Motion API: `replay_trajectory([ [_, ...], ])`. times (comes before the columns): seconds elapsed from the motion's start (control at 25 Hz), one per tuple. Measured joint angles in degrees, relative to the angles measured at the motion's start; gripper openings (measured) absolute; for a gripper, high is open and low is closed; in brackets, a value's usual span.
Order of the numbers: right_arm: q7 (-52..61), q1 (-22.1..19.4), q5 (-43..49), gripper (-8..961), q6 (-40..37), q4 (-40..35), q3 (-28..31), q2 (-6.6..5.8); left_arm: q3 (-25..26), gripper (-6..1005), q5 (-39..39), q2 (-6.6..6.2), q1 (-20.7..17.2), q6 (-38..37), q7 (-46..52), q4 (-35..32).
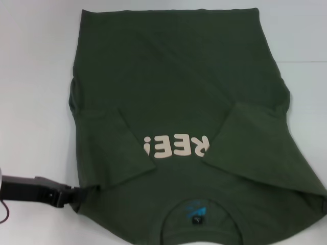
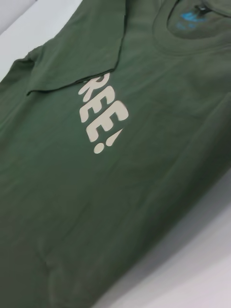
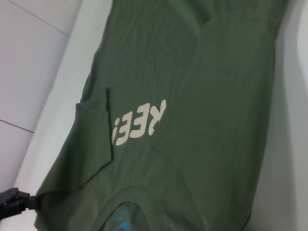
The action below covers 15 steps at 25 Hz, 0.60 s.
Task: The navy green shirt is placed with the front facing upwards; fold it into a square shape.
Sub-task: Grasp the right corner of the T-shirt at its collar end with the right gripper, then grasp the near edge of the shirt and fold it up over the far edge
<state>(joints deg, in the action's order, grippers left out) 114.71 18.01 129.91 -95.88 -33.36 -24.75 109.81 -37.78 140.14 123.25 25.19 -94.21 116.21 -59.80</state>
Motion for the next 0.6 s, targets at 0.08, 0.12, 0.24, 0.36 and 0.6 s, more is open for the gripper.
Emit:
replay_trajectory([
  [0.08,-1.13,-0.72,-0.08,53,-0.83,0.05,0.69,0.20,0.19,1,0.06,-0.01,-0.36,-1.11,0.01,-0.02],
  [0.12,-1.75,-1.11,-0.10,54,-1.29,0.05,1.11,0.30,0.21,1,0.06,-0.01,-0.63,-1.65,0.03,-0.03],
  [0.24,-3.43,-2.09,-0.14,59,-2.74,0.05,2.19,0.45,1.12,1,0.19,-0.03,-1.33,-4.20,-0.03,-0.05],
  [0.36,-4.59,-2.96,-0.15,64,-4.18,0.05,2.51,0.45,2.64,1,0.33,-0.03,-2.10,-6.98,-0.21,-0.08],
  [0.6,-6.82,-4.65,-0.09,73,-5.96,0.00,3.21,0.49,5.36,1,0.34,-0.03,-3.78,-10.19,-0.65,-0.32],
])
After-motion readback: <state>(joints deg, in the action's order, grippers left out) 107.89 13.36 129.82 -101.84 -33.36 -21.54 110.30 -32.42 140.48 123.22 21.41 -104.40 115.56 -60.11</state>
